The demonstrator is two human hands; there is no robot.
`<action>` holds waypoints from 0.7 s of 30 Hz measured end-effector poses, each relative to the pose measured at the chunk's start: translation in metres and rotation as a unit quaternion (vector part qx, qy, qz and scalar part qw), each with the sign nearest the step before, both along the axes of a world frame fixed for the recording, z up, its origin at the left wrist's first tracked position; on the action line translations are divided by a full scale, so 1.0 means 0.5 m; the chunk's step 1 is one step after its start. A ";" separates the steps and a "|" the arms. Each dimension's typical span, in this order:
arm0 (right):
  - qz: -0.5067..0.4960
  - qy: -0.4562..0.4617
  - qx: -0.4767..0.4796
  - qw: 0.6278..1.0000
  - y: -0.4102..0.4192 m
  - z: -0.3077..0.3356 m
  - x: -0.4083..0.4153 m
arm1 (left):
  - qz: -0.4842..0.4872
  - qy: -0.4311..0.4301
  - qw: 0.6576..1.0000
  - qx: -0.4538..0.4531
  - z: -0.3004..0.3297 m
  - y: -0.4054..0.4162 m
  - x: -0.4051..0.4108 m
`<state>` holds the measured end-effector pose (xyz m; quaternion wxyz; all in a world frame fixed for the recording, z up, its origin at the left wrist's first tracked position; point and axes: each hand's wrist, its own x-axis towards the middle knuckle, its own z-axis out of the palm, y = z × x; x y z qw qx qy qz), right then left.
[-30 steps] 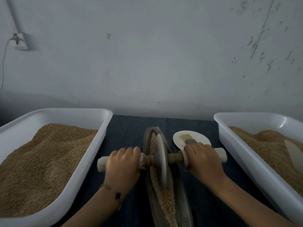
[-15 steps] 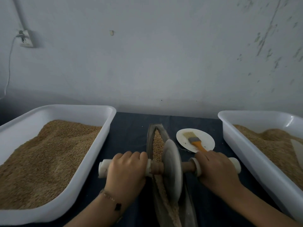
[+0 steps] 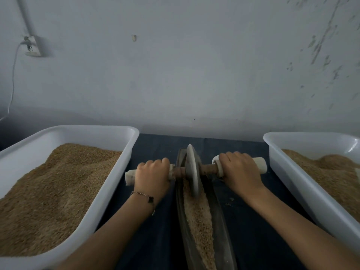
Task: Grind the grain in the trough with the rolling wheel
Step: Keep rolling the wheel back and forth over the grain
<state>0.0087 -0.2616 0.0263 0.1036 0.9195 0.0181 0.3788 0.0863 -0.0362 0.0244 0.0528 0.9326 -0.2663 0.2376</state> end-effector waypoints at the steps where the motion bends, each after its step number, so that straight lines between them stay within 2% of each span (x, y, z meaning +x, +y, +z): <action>1: 0.012 0.000 -0.001 1.000 0.001 -0.006 -0.020 | -0.011 0.009 1.000 0.003 -0.001 0.006 -0.015; 6: 0.056 0.025 0.022 0.998 0.016 -0.025 -0.140 | -0.077 0.068 0.995 0.013 0.011 0.053 -0.117; 8: 0.071 0.026 0.015 0.997 0.025 -0.016 -0.183 | -0.093 0.056 0.994 0.034 0.021 0.077 -0.165; 10: 0.086 0.019 -0.005 0.996 0.036 0.001 -0.217 | -0.132 0.043 0.990 -0.011 0.021 0.102 -0.201; 12: 0.090 0.008 -0.025 0.996 0.044 0.017 -0.234 | -0.134 0.025 0.991 -0.011 0.016 0.114 -0.224; 15: 0.082 0.003 -0.032 0.996 0.048 0.019 -0.223 | -0.119 0.014 0.993 0.000 0.009 0.116 -0.224; 18: 0.059 0.003 -0.009 0.998 0.036 -0.001 -0.179 | -0.120 0.046 0.992 -0.018 -0.002 0.096 -0.188; 21: 0.037 0.011 0.001 0.999 0.017 -0.016 -0.116 | -0.085 0.029 0.996 0.012 -0.001 0.066 -0.125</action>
